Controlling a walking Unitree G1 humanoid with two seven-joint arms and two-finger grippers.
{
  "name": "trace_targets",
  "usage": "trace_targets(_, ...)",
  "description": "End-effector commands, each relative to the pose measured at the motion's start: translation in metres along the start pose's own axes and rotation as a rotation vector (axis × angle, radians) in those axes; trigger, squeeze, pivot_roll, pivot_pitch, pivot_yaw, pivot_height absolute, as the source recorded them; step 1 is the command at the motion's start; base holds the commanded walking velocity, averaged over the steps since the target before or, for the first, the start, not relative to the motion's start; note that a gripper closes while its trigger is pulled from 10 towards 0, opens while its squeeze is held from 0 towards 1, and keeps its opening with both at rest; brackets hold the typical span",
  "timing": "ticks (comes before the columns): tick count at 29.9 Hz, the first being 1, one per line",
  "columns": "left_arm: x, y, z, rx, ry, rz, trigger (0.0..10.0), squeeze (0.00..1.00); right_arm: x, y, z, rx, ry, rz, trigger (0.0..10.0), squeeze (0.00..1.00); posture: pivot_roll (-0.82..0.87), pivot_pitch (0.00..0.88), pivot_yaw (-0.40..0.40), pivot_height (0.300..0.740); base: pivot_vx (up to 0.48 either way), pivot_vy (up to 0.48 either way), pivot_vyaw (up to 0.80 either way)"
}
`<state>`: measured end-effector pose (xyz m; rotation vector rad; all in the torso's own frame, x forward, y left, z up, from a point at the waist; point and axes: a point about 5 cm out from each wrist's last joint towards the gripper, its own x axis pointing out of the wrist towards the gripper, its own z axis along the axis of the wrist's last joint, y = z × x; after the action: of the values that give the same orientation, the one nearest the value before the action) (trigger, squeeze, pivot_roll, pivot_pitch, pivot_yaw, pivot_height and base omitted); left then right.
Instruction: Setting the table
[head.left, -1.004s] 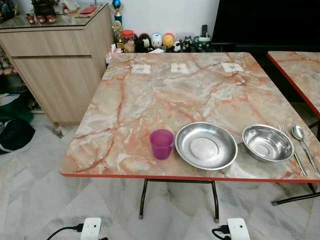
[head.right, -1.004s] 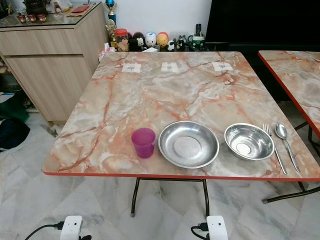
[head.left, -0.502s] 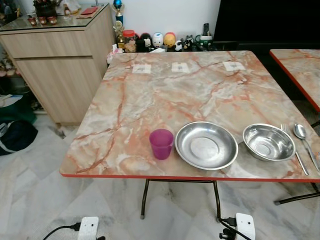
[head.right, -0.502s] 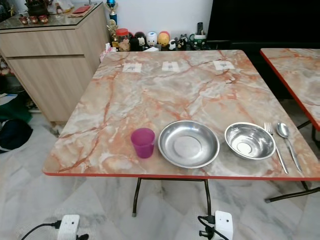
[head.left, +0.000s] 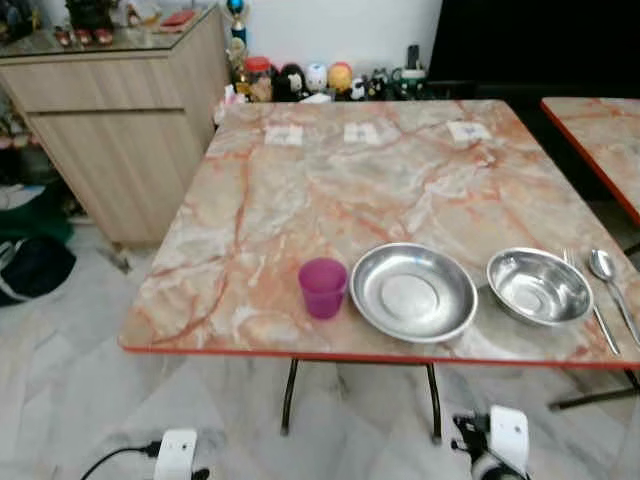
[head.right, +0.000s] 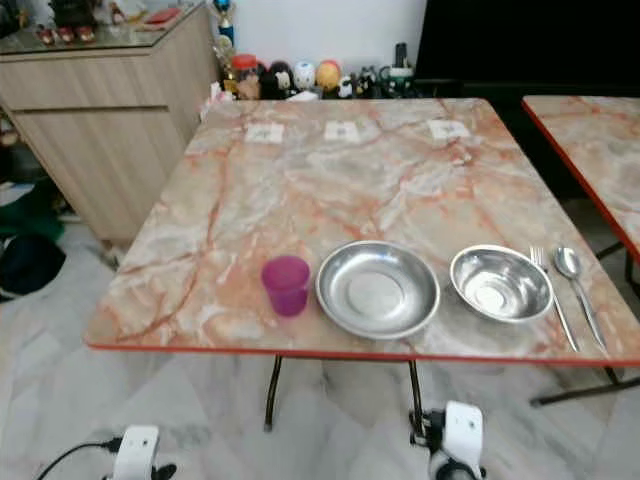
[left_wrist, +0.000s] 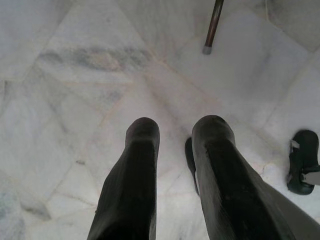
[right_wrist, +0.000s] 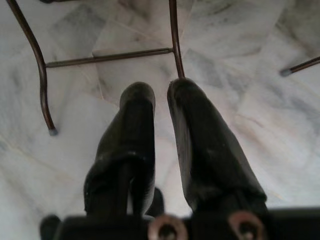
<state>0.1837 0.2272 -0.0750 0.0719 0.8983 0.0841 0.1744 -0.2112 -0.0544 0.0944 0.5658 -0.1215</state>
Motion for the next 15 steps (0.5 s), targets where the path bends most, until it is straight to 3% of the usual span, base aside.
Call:
trace_targets(1, -0.001, 0.001, -0.003, 0.019, 0.014, 0.000, 10.0, 0.00, -0.002, 0.002, 0.013, -0.024, -0.035, 0.011, 10.0, 0.00, -0.11, 0.037, -0.004, 0.740, 0.000, 0.000, 0.00)
trace_targets(7, 0.000, -0.004, -0.002, 0.027, 0.012, -0.009, 10.0, 0.00, -0.025, 0.008, 0.026, 0.008, -0.077, -0.005, 10.0, 0.00, -0.12, 0.043, -0.009, 0.740, 0.000, 0.000, 0.00)
trace_targets(12, 0.002, -0.011, 0.002, 0.035, 0.000, -0.018, 10.0, 0.00, -0.049, 0.023, 0.065, -0.045, -0.328, 0.041, 10.0, 0.00, -0.13, 0.042, -0.012, 0.740, 0.000, 0.000, 0.00)
trace_targets(15, 0.002, -0.014, 0.005, 0.038, -0.008, -0.022, 10.0, 0.00, -0.059, 0.028, 0.086, -0.026, -0.399, 0.052, 10.0, 0.00, -0.12, 0.042, -0.014, 0.740, 0.000, 0.000, 0.00)
